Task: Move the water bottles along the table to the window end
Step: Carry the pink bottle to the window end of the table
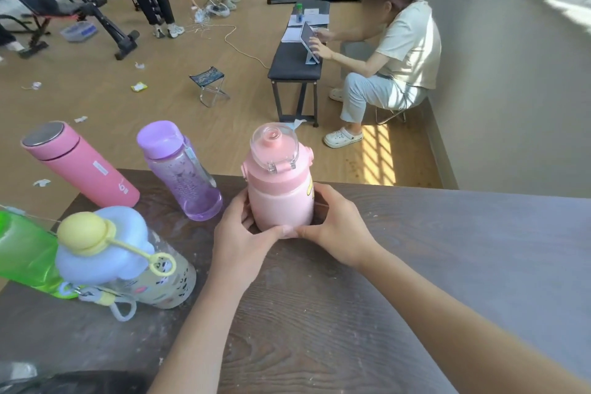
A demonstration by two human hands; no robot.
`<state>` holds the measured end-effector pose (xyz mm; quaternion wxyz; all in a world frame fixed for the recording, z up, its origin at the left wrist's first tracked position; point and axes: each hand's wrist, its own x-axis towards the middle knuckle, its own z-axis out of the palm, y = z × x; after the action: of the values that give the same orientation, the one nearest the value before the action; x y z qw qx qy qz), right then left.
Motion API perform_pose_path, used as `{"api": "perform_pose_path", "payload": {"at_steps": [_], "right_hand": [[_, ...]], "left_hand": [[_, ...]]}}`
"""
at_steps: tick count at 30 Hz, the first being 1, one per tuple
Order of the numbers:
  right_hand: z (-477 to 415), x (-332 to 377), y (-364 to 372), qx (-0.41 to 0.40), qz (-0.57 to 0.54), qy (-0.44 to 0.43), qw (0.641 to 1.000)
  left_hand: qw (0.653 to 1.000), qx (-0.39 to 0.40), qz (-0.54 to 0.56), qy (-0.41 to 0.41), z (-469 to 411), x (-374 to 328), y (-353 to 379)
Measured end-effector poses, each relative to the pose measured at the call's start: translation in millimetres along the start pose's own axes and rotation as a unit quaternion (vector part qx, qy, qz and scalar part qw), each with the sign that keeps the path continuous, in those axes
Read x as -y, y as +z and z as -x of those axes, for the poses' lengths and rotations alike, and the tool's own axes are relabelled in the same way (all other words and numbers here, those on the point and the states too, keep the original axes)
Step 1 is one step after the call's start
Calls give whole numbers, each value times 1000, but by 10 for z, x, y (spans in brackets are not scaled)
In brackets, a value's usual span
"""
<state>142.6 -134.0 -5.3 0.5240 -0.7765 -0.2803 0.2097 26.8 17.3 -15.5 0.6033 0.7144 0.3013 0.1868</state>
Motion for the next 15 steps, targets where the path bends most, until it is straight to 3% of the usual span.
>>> {"api": "perform_pose_path", "payload": {"at_steps": [6, 15], "right_hand": [[428, -147, -708, -72, -6, -2, 997], [1342, -705, -2416, -204, 43, 38, 977]], "left_hand": [[997, 60, -49, 16, 226, -444, 628], [981, 186, -33, 33, 688, -841, 2583]]}}
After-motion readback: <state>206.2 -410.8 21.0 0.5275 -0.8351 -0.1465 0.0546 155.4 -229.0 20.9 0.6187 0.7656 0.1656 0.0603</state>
